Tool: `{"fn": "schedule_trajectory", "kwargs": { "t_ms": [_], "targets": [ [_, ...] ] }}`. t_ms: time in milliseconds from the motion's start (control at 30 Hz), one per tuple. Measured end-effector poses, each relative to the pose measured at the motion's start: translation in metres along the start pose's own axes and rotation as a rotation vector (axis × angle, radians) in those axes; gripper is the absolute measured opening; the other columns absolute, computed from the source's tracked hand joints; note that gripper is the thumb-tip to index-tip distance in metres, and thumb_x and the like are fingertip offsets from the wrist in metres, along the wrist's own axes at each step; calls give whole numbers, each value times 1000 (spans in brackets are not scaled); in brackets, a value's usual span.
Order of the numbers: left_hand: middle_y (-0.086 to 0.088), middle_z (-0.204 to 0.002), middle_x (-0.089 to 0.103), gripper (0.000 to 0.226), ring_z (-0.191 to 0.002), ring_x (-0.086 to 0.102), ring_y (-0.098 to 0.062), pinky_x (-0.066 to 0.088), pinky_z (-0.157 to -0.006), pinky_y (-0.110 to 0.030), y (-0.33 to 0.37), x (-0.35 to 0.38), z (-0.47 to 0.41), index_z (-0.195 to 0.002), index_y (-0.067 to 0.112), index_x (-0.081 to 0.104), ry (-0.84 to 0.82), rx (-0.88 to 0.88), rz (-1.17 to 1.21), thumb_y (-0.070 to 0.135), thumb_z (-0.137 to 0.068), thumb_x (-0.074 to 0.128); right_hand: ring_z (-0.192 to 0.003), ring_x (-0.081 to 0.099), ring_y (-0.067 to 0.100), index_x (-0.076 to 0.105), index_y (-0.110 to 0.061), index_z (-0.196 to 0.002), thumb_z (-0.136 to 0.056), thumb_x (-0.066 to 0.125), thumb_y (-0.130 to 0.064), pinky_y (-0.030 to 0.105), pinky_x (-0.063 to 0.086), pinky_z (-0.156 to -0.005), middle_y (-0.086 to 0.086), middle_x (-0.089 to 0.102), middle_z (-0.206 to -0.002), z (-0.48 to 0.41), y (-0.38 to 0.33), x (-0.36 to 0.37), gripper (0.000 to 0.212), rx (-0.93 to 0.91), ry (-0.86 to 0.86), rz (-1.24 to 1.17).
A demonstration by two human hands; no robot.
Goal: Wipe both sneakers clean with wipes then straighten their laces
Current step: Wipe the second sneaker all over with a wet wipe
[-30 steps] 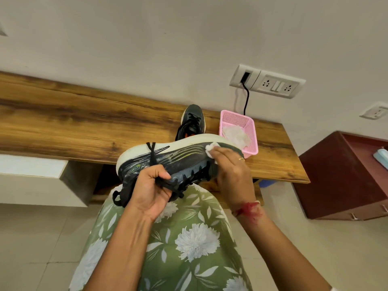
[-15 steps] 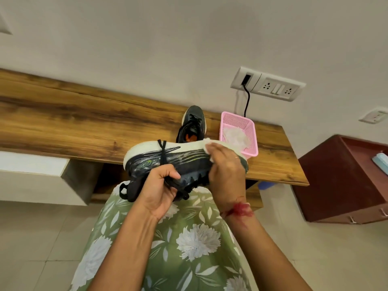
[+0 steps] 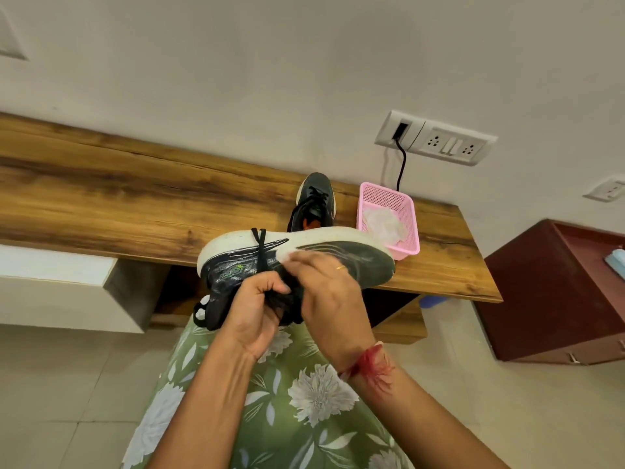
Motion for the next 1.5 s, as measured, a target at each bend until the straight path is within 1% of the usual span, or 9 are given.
{"fn": "schedule_trajectory", "kwargs": {
  "t_ms": [167, 667, 800, 967, 1033, 1133, 1300, 1400, 1500],
  "targets": [
    [6, -42, 43, 54, -42, 39, -7, 34, -51, -23, -2, 4, 1, -31, 16, 46, 25, 28, -149, -11, -76, 35, -92, 63, 26, 69, -2, -102, -77, 41, -3, 25, 41, -84, 11, 68, -102, -10, 18, -11, 37, 90, 82, 89],
    [-2, -50, 50, 26, -54, 46, -17, 36, -54, -30, 1, -3, 4, -56, 6, 55, 43, 2, -201, -5, -74, 39, -99, 61, 23, 69, -4, -101, -78, 44, -7, 28, 50, -81, 8, 67, -105, 2, -11, 2, 34, -27, -21, -14],
    [1, -46, 48, 43, -45, 46, -12, 37, -49, -26, 2, -1, 3, -39, 13, 53, 33, -10, -217, -7, -75, 40, -96, 62, 23, 68, -5, -104, -77, 44, -4, 30, 53, -75, 7, 67, -103, -9, 9, -10, 36, 37, 23, 74],
    [-5, -58, 55, 28, -59, 52, -14, 43, -58, -26, -2, -3, 3, -67, 3, 56, 47, -11, -151, -8, -81, 34, -96, 63, 24, 68, -5, -104, -78, 44, -7, 32, 54, -75, 8, 68, -104, 6, -13, 1, 36, -64, -42, -24],
    [-10, -67, 49, 9, -66, 46, -22, 39, -63, -28, -1, -8, 0, -69, 1, 52, 57, -8, -86, -4, -69, 44, -96, 63, 24, 68, -4, -105, -78, 44, -4, 31, 53, -79, 9, 68, -105, 3, 3, -6, 36, -99, -41, 52],
    [-13, -89, 42, 45, -81, 37, -26, 33, -73, -33, 4, -7, -1, -86, 1, 50, 50, -17, -44, 4, -42, 58, -98, 63, 26, 67, -2, -106, -79, 41, -2, 30, 49, -85, 12, 67, -107, -7, 22, -12, 37, 37, 60, 124],
    [-11, -67, 58, 18, -65, 57, -17, 50, -61, -21, 2, -6, 5, -64, -1, 61, -49, -19, 125, 0, -49, 53, -100, 62, 21, 70, -3, -100, -80, 45, -5, 28, 50, -86, 8, 68, -105, 7, -13, 1, 32, -67, 9, -89],
    [-11, -76, 64, 35, -70, 63, -19, 56, -66, -23, 2, -10, 0, -68, 3, 69, -135, -45, 207, 2, -33, 69, -103, 62, 15, 70, -4, -101, -76, 43, 1, 31, 49, -92, 6, 68, -107, -3, 3, -15, 38, 6, 66, -300],
    [-15, -110, 46, 83, -99, 51, -36, 51, -92, -39, 4, -9, -5, -98, 10, 48, -146, -48, 234, 6, -23, 82, -102, 59, 13, 66, -1, -109, -75, 48, 13, 20, 45, -95, 7, 66, -108, -10, 31, -42, 41, 150, 291, -203]
  ]
}}
Point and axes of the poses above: each hand's wrist, its own z-axis away from the middle knuckle, its own x-axis out of the palm, y = z × x, the point moved 1 cm from there along -z, towards the middle knuckle
